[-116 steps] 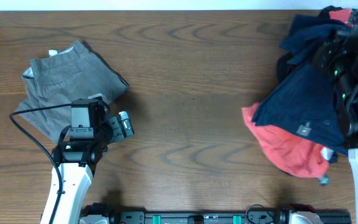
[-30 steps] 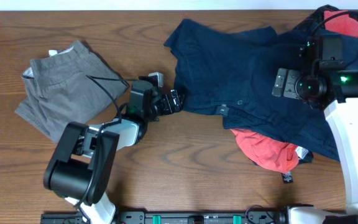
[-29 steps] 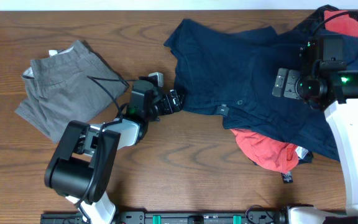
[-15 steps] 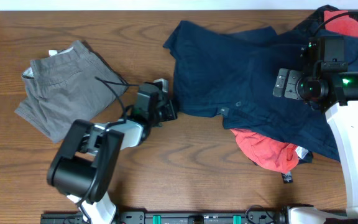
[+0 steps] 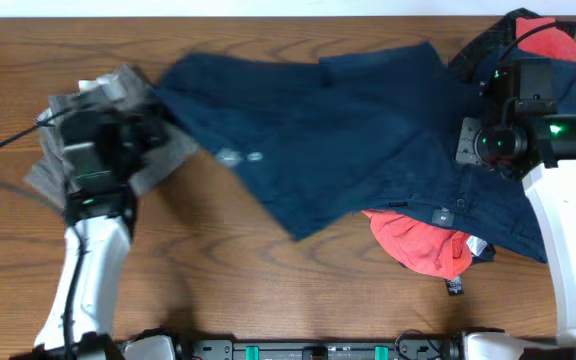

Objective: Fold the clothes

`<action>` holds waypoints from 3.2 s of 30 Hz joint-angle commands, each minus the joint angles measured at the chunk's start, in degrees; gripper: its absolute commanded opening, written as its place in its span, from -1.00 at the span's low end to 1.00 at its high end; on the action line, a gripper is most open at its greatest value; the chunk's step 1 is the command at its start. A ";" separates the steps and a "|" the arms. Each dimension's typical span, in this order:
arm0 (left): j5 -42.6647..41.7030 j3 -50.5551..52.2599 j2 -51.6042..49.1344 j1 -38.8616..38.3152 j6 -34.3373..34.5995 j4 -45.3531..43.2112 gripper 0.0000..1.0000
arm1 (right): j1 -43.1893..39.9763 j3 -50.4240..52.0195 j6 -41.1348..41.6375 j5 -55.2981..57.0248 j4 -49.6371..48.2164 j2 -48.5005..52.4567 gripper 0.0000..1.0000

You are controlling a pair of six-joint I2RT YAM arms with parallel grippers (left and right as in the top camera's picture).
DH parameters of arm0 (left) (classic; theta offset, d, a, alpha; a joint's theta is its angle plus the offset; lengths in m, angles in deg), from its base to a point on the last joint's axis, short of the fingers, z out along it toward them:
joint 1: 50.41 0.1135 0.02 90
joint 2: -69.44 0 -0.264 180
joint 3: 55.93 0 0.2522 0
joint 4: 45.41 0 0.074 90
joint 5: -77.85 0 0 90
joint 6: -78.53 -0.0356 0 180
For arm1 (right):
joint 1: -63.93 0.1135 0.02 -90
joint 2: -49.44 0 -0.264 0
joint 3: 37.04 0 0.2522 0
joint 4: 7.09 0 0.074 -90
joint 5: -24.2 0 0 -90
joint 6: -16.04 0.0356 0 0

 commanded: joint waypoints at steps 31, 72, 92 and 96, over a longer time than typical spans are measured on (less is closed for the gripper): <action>1.46 -0.48 -0.76 4.50 -3.13 24.37 -0.88 | -0.90 -0.31 -2.19 4.94 -25.33 42.77 -0.94; 5.97 -0.48 -0.33 4.48 -13.44 30.40 0.22 | -10.36 -0.35 -14.29 -22.40 -14.05 18.78 -0.16; 18.97 -0.48 -12.85 8.85 -13.55 16.98 -0.28 | -4.52 -0.35 -12.66 -17.31 -8.24 18.78 -0.14; 19.02 -0.48 -20.00 9.60 -13.27 13.14 -0.44 | -4.52 -0.35 -12.66 -17.29 -6.95 18.78 -0.14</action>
